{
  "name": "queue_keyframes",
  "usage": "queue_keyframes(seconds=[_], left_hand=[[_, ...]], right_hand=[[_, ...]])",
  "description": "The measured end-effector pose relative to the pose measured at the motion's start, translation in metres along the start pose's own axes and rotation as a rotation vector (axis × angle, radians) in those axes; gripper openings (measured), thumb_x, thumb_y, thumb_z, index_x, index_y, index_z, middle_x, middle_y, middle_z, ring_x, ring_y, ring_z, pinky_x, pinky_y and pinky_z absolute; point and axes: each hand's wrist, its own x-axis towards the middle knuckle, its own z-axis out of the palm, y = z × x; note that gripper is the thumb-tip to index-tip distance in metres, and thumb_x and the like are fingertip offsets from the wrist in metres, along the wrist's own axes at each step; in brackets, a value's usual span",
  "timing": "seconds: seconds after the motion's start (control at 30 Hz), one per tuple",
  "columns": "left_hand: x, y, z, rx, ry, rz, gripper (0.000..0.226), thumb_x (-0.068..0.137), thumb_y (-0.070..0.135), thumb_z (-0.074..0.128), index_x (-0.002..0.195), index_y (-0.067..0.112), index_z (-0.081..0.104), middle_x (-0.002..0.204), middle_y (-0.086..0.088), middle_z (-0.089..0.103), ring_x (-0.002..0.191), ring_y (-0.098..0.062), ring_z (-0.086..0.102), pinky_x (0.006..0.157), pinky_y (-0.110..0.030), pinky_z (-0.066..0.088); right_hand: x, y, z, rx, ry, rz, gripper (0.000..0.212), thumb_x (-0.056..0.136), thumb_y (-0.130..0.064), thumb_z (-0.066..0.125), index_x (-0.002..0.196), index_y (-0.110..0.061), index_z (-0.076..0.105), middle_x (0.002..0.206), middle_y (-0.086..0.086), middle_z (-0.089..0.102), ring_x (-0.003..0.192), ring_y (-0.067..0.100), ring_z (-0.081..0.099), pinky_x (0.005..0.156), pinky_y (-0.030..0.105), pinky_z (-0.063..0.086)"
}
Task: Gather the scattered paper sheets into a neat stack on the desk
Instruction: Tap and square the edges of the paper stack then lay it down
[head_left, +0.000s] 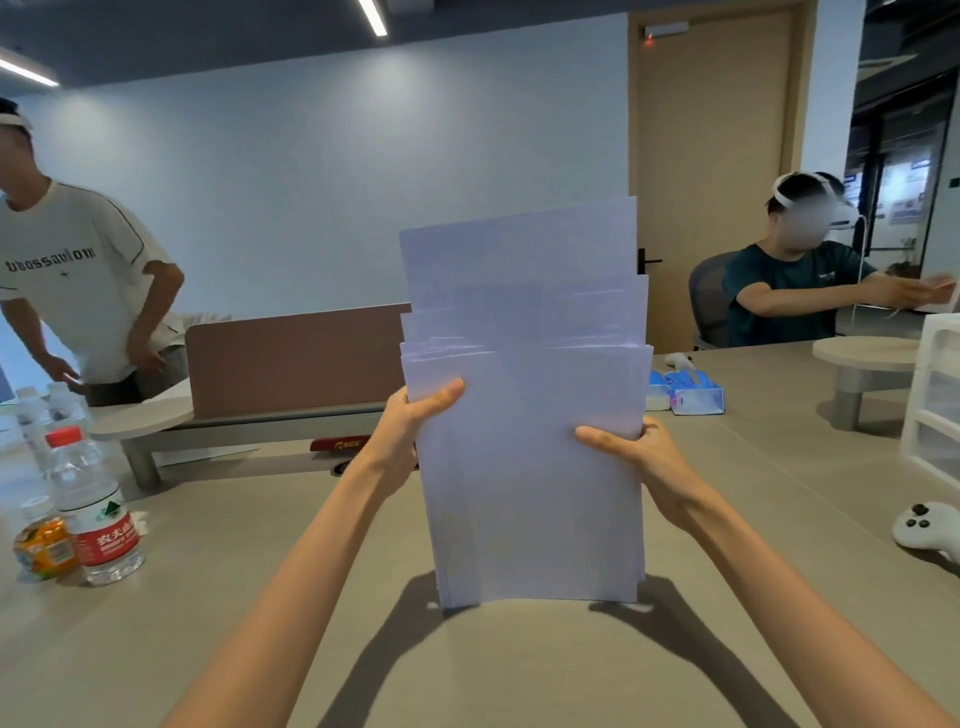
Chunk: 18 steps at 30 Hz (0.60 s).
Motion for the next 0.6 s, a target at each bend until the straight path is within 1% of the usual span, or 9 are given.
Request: queue_keyframes(seconds=[0.07, 0.13, 0.2, 0.27, 0.33, 0.4, 0.5, 0.57, 0.6], left_hand=[[-0.002, -0.014, -0.004, -0.017, 0.003, -0.014, 0.046, 0.086, 0.034, 0.065, 0.126, 0.013, 0.061, 0.121, -0.010, 0.068, 0.111, -0.033, 0.065, 0.089, -0.047, 0.054], [-0.003, -0.026, -0.004, -0.038, 0.026, -0.027, 0.045, 0.088, 0.034, 0.064, 0.127, 0.012, 0.060, 0.122, -0.010, 0.067, 0.111, -0.031, 0.065, 0.095, -0.048, 0.051], [-0.005, -0.029, 0.003, -0.025, 0.093, -0.042, 0.043, 0.089, 0.036, 0.065, 0.122, 0.009, 0.064, 0.117, -0.008, 0.070, 0.110, -0.028, 0.066, 0.098, -0.045, 0.050], [-0.003, -0.024, 0.010, 0.002, 0.138, -0.022, 0.040, 0.090, 0.035, 0.064, 0.117, 0.006, 0.067, 0.113, -0.006, 0.072, 0.107, -0.024, 0.068, 0.097, -0.040, 0.050], [0.001, -0.013, 0.012, -0.010, 0.154, 0.004, 0.039, 0.090, 0.033, 0.064, 0.117, 0.005, 0.067, 0.112, -0.006, 0.072, 0.105, -0.023, 0.069, 0.093, -0.039, 0.052], [0.002, -0.009, 0.008, -0.074, 0.150, -0.005, 0.041, 0.087, 0.033, 0.069, 0.119, 0.007, 0.065, 0.114, -0.008, 0.071, 0.105, -0.026, 0.068, 0.091, -0.042, 0.053], [-0.008, -0.036, 0.009, -0.084, 0.090, -0.083, 0.048, 0.082, 0.032, 0.071, 0.123, 0.009, 0.063, 0.119, -0.011, 0.069, 0.110, -0.032, 0.066, 0.092, -0.046, 0.052], [-0.016, -0.049, 0.016, -0.079, 0.107, -0.119, 0.046, 0.081, 0.030, 0.073, 0.122, 0.010, 0.064, 0.116, -0.009, 0.070, 0.109, -0.030, 0.066, 0.092, -0.045, 0.052], [-0.016, -0.049, 0.019, -0.066, 0.117, -0.110, 0.043, 0.083, 0.029, 0.073, 0.121, 0.010, 0.065, 0.115, -0.008, 0.071, 0.107, -0.028, 0.067, 0.093, -0.045, 0.052]], right_hand=[[-0.001, 0.008, -0.002, -0.013, 0.026, 0.012, 0.058, 0.060, -0.036, 0.083, 0.112, -0.014, 0.067, 0.107, 0.005, 0.073, 0.094, 0.023, 0.071, 0.079, 0.037, 0.059], [-0.003, 0.016, 0.000, -0.010, 0.067, 0.013, 0.060, 0.056, -0.039, 0.084, 0.108, -0.014, 0.068, 0.103, 0.004, 0.074, 0.090, 0.022, 0.072, 0.071, 0.031, 0.059], [-0.003, 0.022, 0.006, -0.032, 0.121, -0.021, 0.051, 0.064, -0.033, 0.086, 0.106, -0.010, 0.068, 0.101, 0.006, 0.073, 0.089, 0.023, 0.070, 0.068, 0.028, 0.055], [0.000, 0.018, 0.013, -0.049, 0.180, -0.083, 0.037, 0.077, -0.023, 0.079, 0.108, -0.007, 0.067, 0.100, 0.007, 0.071, 0.088, 0.023, 0.067, 0.068, 0.027, 0.053], [0.002, 0.008, 0.016, -0.015, 0.203, -0.139, 0.029, 0.082, -0.019, 0.074, 0.108, -0.009, 0.067, 0.098, 0.004, 0.072, 0.084, 0.019, 0.068, 0.064, 0.023, 0.054], [0.001, 0.003, 0.016, 0.041, 0.189, -0.180, 0.023, 0.083, -0.016, 0.073, 0.105, -0.009, 0.069, 0.094, 0.003, 0.074, 0.079, 0.015, 0.071, 0.061, 0.022, 0.055], [-0.008, 0.028, 0.016, 0.031, 0.228, -0.134, 0.020, 0.078, -0.011, 0.077, 0.097, -0.008, 0.071, 0.088, 0.000, 0.075, 0.077, 0.016, 0.071, 0.062, 0.022, 0.056], [-0.012, 0.041, 0.019, 0.010, 0.258, -0.099, 0.016, 0.077, -0.012, 0.077, 0.092, -0.010, 0.071, 0.084, -0.003, 0.075, 0.079, 0.021, 0.069, 0.063, 0.021, 0.056], [-0.011, 0.041, 0.020, 0.001, 0.270, -0.104, 0.016, 0.078, -0.013, 0.076, 0.093, -0.009, 0.070, 0.085, -0.001, 0.074, 0.079, 0.021, 0.068, 0.063, 0.021, 0.055]])
